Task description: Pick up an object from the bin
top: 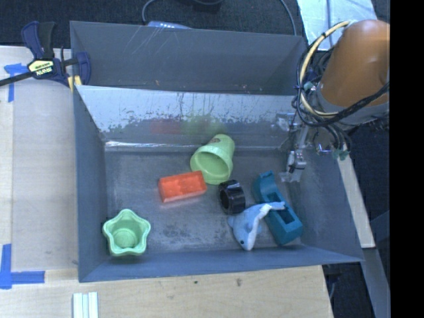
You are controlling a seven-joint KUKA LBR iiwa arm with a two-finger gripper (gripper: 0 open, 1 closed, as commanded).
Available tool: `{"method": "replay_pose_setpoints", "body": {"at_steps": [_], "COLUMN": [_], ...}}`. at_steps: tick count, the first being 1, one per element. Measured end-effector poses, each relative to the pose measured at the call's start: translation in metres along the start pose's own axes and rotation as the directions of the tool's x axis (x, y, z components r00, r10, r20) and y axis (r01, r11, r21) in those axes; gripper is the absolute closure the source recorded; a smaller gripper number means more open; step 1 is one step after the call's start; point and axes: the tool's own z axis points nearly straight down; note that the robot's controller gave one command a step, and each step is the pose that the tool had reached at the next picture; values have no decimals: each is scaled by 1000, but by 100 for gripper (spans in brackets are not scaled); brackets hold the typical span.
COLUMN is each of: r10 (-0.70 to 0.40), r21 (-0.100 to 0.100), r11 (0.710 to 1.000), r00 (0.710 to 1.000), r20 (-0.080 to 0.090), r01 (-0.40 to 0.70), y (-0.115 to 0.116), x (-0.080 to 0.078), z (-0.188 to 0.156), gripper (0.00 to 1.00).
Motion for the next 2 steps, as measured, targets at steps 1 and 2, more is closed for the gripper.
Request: {"method": "replay_pose_setpoints", "body": {"at_steps": [1, 2], "r10": [-2, -144], "r21": [1, 2], "r11": [1000, 990], "r00": [1000, 990], "r20": [9, 9], "r01": [2, 144], "y": [0, 9], "x": [-2, 12], "z": [-5, 32], "gripper": [0, 0]}}
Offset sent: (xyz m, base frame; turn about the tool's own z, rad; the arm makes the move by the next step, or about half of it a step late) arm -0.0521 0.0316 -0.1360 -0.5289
